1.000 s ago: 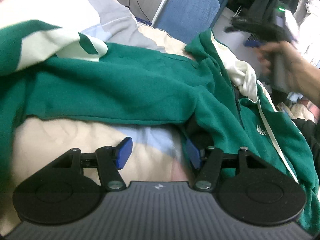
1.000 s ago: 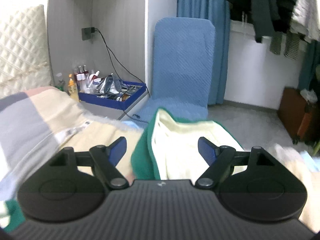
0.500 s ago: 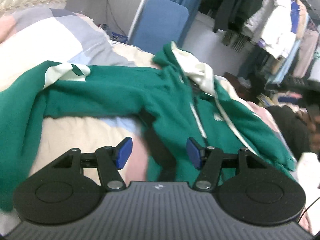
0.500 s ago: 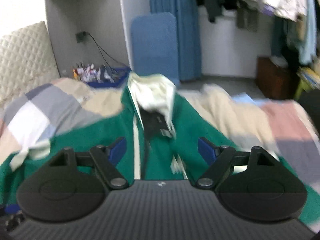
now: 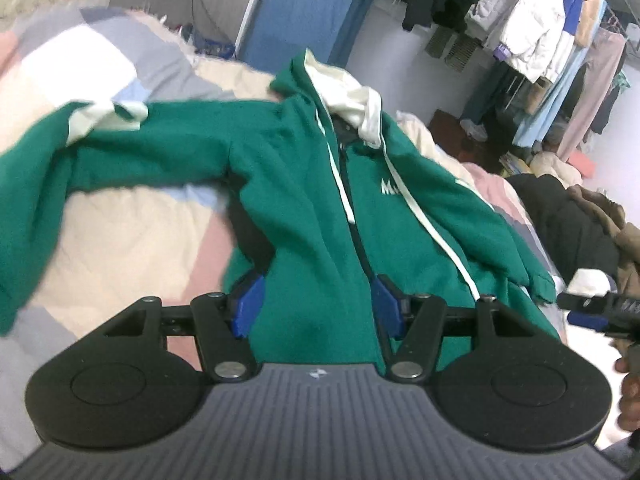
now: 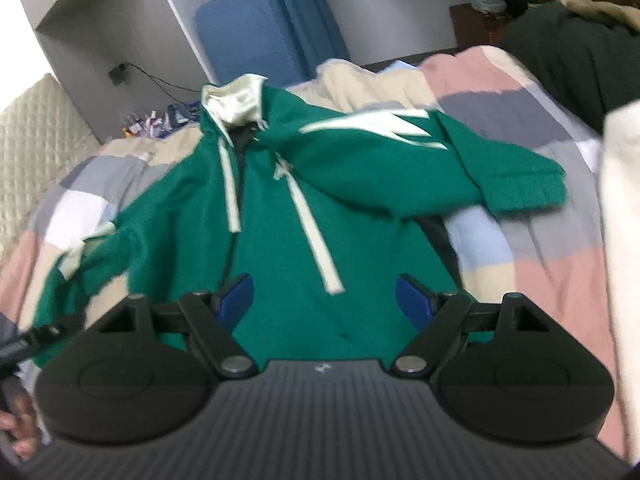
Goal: Fold large clothes
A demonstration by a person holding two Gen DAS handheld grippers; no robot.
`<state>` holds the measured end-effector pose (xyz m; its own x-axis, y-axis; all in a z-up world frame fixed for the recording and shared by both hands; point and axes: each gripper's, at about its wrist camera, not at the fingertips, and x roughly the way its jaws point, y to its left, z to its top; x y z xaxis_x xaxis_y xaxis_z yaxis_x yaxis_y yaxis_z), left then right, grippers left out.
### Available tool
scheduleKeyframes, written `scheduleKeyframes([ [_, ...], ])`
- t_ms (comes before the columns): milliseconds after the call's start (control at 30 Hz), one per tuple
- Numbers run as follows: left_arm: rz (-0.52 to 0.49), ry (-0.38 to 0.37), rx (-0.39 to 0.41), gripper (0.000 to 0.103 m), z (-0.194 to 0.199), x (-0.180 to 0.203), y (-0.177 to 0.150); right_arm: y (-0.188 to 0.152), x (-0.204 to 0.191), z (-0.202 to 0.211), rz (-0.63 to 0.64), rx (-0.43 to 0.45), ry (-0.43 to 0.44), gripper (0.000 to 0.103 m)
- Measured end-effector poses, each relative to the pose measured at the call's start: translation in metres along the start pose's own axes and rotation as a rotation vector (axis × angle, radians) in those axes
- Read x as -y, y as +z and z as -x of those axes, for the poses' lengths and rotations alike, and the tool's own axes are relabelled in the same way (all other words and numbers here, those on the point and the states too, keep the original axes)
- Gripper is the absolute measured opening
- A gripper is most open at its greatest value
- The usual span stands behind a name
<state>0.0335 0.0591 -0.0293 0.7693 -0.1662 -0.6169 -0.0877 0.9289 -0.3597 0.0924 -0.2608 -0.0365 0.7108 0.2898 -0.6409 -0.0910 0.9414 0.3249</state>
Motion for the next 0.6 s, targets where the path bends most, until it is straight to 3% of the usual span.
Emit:
scheduleKeyframes([
  [67,0.028,0.004,-0.030,0.065,-0.002,-0.002,-0.004,-0.009,0.014,-0.005,-0.026,-0.016,-0.037,0.079],
  [300,0.089,-0.024,-0.126,0.066,-0.025,-0.011,-0.011,-0.022,0.058,-0.010,-0.226,-0.061,0.013,0.079],
  [500,0.065,-0.012,-0.160,0.068,-0.043,-0.010,-0.016,-0.023,0.080,-0.005,-0.318,0.002,-0.098,0.080],
  [600,0.020,0.004,-0.171,0.069,-0.049,-0.001,-0.019,-0.023,0.093,-0.015,-0.357,-0.027,-0.131,0.080],
])
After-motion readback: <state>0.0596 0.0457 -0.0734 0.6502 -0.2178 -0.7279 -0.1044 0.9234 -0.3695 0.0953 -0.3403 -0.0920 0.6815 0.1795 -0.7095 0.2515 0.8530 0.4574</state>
